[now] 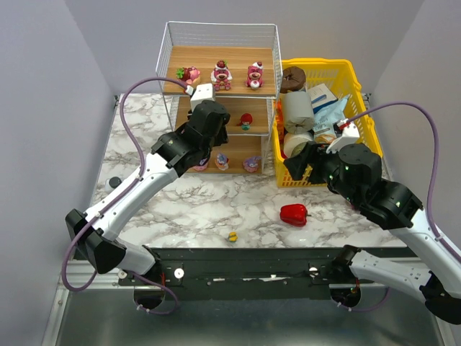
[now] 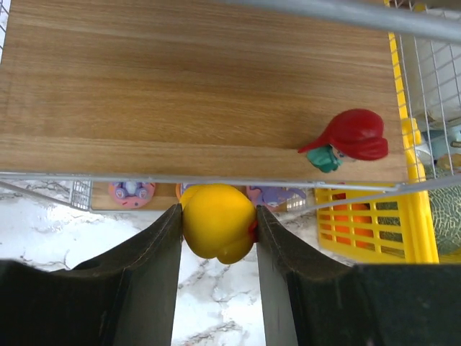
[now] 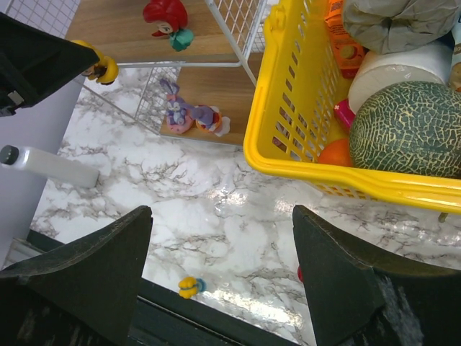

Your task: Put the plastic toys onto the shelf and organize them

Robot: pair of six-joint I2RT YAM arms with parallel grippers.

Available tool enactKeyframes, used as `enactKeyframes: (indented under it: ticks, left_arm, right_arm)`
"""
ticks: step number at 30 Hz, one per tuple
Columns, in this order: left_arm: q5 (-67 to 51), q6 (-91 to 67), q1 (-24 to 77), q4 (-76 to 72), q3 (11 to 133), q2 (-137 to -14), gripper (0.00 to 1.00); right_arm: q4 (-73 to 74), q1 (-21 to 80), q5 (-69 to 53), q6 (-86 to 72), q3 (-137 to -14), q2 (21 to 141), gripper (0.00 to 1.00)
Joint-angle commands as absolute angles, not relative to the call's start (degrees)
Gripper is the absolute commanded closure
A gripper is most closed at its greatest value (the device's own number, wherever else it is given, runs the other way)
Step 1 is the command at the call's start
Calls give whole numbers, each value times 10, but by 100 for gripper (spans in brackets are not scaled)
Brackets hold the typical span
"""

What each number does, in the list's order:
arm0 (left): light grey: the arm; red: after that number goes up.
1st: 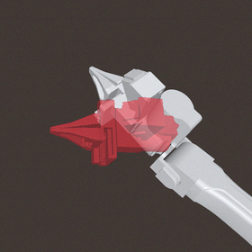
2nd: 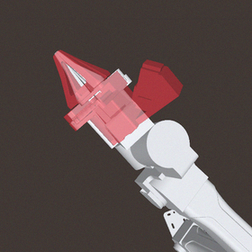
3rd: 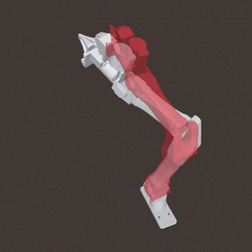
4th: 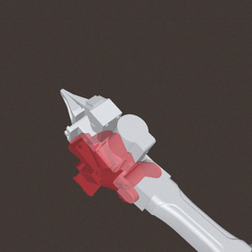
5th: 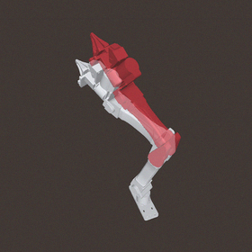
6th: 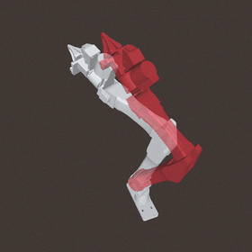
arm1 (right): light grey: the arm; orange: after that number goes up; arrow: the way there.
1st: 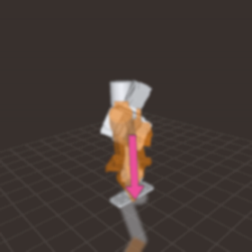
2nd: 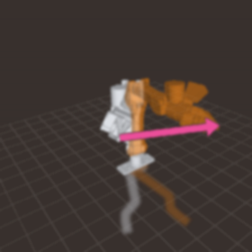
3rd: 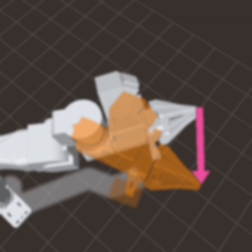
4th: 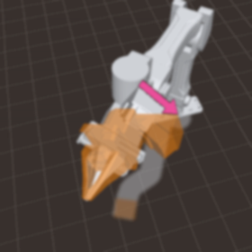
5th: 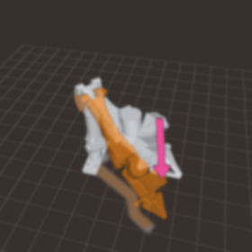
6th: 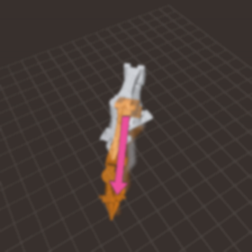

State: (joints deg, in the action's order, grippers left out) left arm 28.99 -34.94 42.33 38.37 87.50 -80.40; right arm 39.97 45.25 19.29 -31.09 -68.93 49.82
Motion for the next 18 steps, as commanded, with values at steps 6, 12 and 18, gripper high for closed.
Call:
enactKeyframes:
  ticks: [6,12,18]
  left_arm:
    - [257,-340,387,305,880,-812,73]
    - [234,-339,378,310,893,-834,72]
    - [222,-338,378,321,901,-848,69]
  right_arm:
    - [408,448,218,-320,-685,494,14]
    - [408,448,223,-321,-685,498,14]
    - [404,448,223,-323,-683,503,14]
